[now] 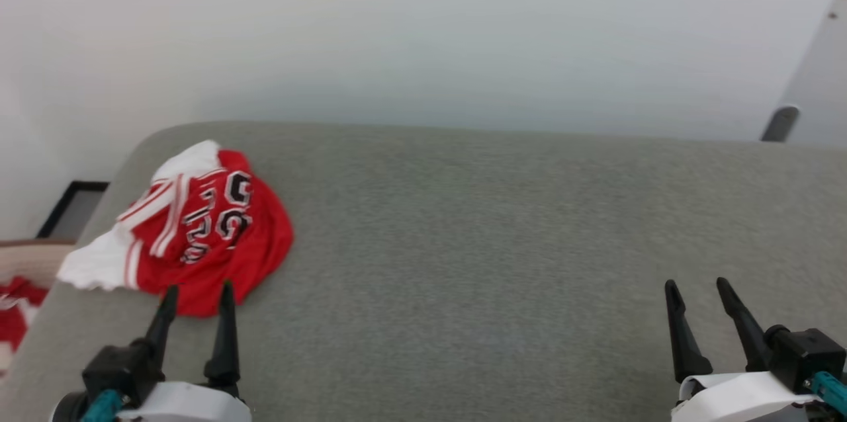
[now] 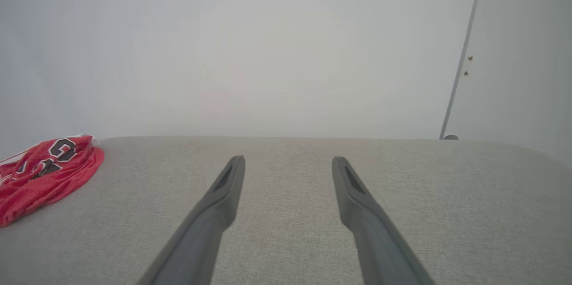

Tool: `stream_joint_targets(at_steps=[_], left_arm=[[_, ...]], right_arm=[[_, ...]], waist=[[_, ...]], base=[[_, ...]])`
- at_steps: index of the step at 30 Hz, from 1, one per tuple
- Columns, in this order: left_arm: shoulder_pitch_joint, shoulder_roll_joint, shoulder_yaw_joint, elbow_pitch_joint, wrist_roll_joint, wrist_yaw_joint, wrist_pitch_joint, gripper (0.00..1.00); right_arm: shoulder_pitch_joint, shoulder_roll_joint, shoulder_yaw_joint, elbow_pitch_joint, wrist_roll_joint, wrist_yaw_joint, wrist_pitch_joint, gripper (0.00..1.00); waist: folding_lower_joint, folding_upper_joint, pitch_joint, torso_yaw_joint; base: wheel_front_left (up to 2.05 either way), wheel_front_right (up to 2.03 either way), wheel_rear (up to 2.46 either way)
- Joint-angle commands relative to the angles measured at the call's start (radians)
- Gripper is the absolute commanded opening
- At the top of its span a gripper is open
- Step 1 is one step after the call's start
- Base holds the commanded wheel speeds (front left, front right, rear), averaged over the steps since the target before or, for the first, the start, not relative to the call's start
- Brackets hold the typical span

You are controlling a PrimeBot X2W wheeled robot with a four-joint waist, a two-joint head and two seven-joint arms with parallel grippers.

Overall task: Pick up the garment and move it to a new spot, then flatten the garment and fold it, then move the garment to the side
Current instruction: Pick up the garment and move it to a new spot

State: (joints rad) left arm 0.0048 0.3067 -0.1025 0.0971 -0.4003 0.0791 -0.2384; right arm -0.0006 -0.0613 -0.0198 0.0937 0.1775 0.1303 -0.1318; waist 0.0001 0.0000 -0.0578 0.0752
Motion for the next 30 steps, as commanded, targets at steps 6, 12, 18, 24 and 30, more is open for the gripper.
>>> stream_joint_targets(at_steps=[6, 12, 18, 24, 30], left_arm=[[-0.023, 0.007, 0.017, 0.014, -0.022, 0.014, 0.02, 1.0], [-0.023, 0.011, 0.02, 0.011, -0.027, 0.036, 0.051, 1.0], [-0.011, 0.008, 0.029, 0.003, -0.045, 0.051, 0.077, 1.0], [-0.001, -0.004, 0.038, -0.012, -0.074, 0.059, 0.093, 1.0], [-0.04, -0.011, 0.044, -0.027, -0.141, 0.045, 0.173, 1.0]], right_arm=[[0.005, 0.002, 0.046, 0.011, 0.023, 0.001, 0.004, 1.0], [-0.008, 0.005, 0.087, 0.03, 0.031, 0.001, 0.002, 1.0], [-0.018, 0.007, 0.114, 0.051, 0.039, 0.001, -0.006, 1.0], [-0.025, 0.006, 0.119, 0.062, 0.041, 0.001, -0.009, 1.0], [-0.012, -0.005, 0.11, 0.053, 0.035, 0.001, 0.0, 1.0]], waist=[[-0.0001, 0.0, -0.028, 0.155], [-0.0001, 0.0, -0.044, 0.263], [-0.0001, 0.0, -0.055, 0.337], [-0.0001, 0.0, -0.052, 0.361], [-0.0001, 0.0, -0.042, 0.357]], base=[[0.0, 0.0, 0.0], [0.0, 0.0, 0.0], [0.0, 0.0, 0.0], [0.0, 0.0, 0.0], [0.0, 0.0, 0.0]])
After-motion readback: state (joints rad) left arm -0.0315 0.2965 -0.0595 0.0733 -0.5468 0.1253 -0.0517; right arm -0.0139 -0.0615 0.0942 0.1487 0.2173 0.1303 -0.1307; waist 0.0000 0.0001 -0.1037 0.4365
